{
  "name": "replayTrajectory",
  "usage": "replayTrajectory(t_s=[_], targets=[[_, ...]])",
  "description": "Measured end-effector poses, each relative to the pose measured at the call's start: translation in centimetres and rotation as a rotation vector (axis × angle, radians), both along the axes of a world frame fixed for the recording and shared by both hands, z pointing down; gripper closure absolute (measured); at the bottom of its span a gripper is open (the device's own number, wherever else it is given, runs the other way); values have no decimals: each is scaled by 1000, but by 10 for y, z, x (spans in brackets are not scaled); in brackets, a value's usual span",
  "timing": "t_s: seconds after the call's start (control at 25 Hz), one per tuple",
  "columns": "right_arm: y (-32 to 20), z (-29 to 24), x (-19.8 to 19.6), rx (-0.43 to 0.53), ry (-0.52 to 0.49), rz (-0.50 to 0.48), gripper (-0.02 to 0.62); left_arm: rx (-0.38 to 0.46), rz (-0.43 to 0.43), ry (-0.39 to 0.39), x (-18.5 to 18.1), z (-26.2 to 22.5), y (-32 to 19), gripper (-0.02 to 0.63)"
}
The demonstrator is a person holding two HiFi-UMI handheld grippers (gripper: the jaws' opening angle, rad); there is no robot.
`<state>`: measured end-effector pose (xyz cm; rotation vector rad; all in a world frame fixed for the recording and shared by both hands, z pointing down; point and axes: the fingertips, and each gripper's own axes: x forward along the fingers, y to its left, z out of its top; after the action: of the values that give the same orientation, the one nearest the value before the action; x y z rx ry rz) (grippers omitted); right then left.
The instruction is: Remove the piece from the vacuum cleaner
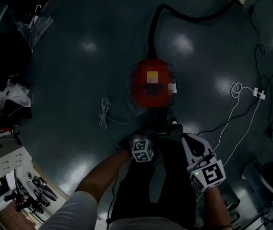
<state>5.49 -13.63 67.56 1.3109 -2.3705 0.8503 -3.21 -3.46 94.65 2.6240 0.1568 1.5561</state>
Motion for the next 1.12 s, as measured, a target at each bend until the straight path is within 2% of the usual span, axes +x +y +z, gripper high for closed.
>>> replayTrajectory(t_s=[0.32,0.52,0.76,0.96,1.12], targets=[[24,-92,-7,90,-20,33,580,59,-20,47,-9,-112,18,575],[41,-147,-6,105,-1,71,580,49,-74,82,-15,-191,23,575],[73,-183,-3,139,-46,125,580,13,-164,113,-20,-257,39,575],[97,-231,5,180,-33,141,580,-28,-262,143,-21,-320,68,575],[121,-245,16,195,-13,131,580,-37,-306,166,-18,-356,95,575]])
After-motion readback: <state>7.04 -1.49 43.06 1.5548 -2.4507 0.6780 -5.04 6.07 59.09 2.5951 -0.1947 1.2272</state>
